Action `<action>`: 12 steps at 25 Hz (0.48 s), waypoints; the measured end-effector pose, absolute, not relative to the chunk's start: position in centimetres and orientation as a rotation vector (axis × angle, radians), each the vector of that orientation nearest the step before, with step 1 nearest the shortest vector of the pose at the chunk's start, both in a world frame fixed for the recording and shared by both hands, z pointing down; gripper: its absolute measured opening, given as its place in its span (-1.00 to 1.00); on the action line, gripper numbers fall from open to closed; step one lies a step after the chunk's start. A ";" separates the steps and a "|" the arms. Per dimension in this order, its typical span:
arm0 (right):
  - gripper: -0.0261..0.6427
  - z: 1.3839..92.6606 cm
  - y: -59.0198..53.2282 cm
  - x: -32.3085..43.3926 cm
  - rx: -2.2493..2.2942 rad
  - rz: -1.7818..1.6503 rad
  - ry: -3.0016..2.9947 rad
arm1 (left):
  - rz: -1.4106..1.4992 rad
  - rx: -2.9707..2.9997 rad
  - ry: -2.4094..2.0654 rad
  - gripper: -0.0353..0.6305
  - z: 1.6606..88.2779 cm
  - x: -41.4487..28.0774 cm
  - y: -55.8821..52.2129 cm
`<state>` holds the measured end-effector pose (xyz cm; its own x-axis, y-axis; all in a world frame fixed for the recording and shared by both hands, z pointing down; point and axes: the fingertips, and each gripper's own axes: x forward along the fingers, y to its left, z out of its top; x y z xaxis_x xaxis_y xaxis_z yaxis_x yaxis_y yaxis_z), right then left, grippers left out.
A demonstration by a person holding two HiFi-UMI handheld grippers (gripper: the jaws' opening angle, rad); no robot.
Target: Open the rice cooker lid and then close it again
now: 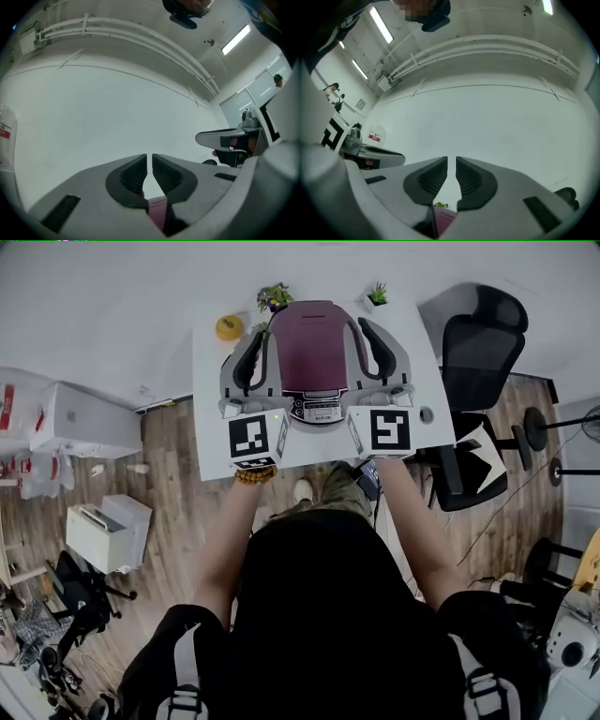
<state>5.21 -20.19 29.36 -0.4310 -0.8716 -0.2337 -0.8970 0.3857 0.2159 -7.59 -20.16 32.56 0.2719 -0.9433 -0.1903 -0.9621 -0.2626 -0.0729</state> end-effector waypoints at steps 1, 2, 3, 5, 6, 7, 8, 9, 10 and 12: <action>-0.72 29.5 -19.6 4.6 -1.608 0.503 2.545 | 0.147 -2.345 1.784 -0.74 32.6 -7.5 -19.8; -0.72 29.6 -19.0 4.1 -1.592 0.524 2.534 | 0.134 -2.330 1.778 -0.74 32.6 -7.4 -19.4; -0.72 29.8 -18.5 3.9 -1.586 0.536 2.520 | 0.121 -2.318 1.770 -0.74 32.8 -7.2 -19.0; -0.74 30.7 -17.5 3.5 -1.600 0.527 2.500 | 0.100 -2.311 1.750 -0.75 33.3 -6.8 -18.2; -0.74 31.4 -17.0 3.4 -1.611 0.509 2.499 | 0.092 -2.321 1.742 -0.75 33.8 -6.6 -17.9; -0.75 32.1 -16.6 3.2 -1.618 0.490 2.506 | 0.088 -2.337 1.738 -0.75 34.4 -6.5 -17.5; -0.75 32.8 -16.1 2.9 -1.619 0.475 2.519 | 0.085 -2.352 1.741 -0.76 35.1 -6.4 -17.2; -0.76 33.5 -15.8 2.6 -1.616 0.461 2.538 | 0.083 -2.363 1.749 -0.77 35.7 -6.4 -17.0; -0.76 34.2 -15.4 2.2 -1.611 0.445 2.558 | 0.083 -2.368 1.758 -0.80 36.3 -6.5 -16.7; -0.78 35.5 -14.8 1.8 -1.603 0.404 2.592 | 0.092 -2.367 1.773 -0.82 37.1 -6.6 -16.2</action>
